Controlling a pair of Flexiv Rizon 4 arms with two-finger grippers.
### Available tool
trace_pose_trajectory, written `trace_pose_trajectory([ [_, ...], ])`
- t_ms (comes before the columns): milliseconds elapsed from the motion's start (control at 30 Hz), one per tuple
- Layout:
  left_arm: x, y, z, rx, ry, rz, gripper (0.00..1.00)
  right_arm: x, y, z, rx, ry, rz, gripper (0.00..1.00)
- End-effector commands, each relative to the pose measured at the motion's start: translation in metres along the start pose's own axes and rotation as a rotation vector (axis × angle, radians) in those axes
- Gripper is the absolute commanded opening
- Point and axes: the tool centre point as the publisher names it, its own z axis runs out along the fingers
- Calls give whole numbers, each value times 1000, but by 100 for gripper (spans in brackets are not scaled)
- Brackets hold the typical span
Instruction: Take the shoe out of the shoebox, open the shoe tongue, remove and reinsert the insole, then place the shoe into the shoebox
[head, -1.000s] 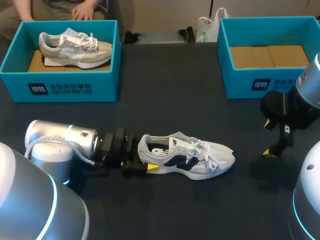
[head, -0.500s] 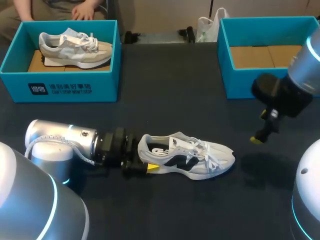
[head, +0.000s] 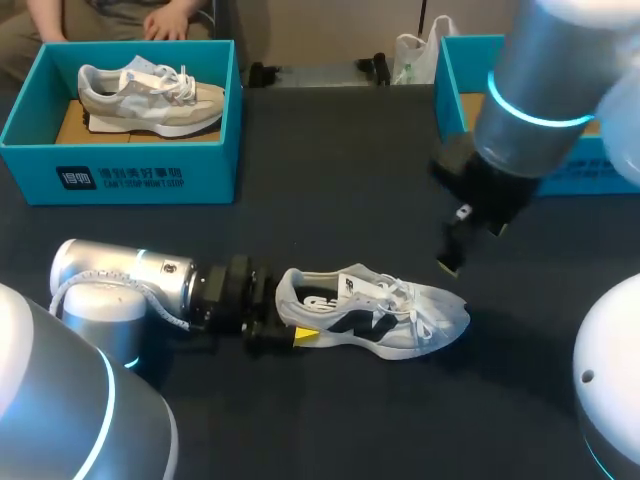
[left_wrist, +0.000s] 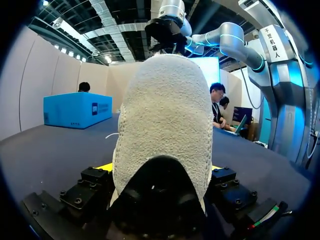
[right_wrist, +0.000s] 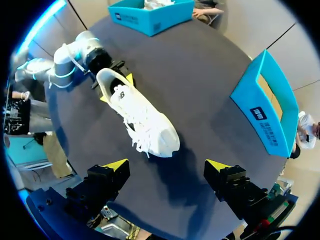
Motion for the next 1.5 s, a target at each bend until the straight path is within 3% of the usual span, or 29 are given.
trace_pose_trajectory([
  [33,1,0,0,1,-4,1,0,4,19,0,91,-25,86,100],
  [367,1,0,0,1,-4,1,0,48,57,5,145,-160,297,100],
  [500,1,0,0,1,-4,1,0,66,65,10,151,-198,351,100],
  [700,1,0,0,1,-4,1,0,90,76,20,226,-243,413,100],
  [1000,1,0,0,1,-4,1,0,102,66,27,241,-279,574,100],
  [1500,1,0,0,1,-4,1,0,107,95,42,220,-354,569,100],
])
